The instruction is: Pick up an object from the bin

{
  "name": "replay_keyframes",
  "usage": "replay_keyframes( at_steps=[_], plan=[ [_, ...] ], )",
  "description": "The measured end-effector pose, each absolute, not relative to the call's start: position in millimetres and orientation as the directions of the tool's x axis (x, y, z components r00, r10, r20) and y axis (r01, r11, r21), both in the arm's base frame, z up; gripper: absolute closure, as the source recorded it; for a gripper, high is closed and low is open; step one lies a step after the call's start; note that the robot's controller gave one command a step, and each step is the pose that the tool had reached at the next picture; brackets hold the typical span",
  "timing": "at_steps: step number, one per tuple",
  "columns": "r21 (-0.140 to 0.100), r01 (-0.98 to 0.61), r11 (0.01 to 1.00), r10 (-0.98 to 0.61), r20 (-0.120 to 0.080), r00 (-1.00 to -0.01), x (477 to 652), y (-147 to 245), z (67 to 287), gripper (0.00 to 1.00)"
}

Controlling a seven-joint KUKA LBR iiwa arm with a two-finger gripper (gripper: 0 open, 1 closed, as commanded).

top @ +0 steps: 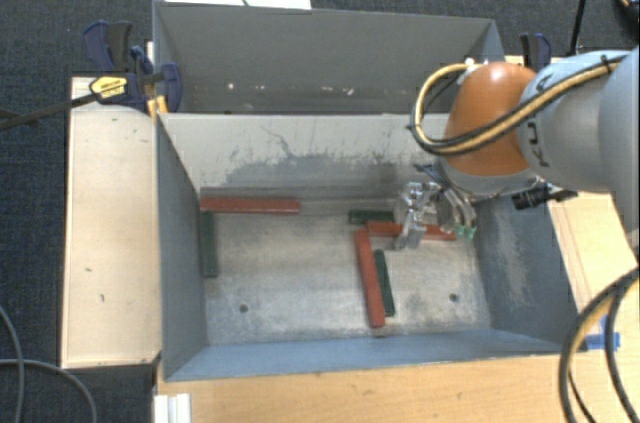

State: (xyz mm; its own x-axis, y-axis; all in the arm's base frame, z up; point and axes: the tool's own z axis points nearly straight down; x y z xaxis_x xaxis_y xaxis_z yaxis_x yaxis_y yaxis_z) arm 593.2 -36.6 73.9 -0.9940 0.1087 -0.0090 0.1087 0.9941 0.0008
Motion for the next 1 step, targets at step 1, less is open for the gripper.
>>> replay_keyframes(
  at_steps=[1],
  plan=[
    [0.0, 0.087, 0.996, 0.087, -0.01, -0.996, 573.1, -41.9, 213.3, 1.0]
  ],
)
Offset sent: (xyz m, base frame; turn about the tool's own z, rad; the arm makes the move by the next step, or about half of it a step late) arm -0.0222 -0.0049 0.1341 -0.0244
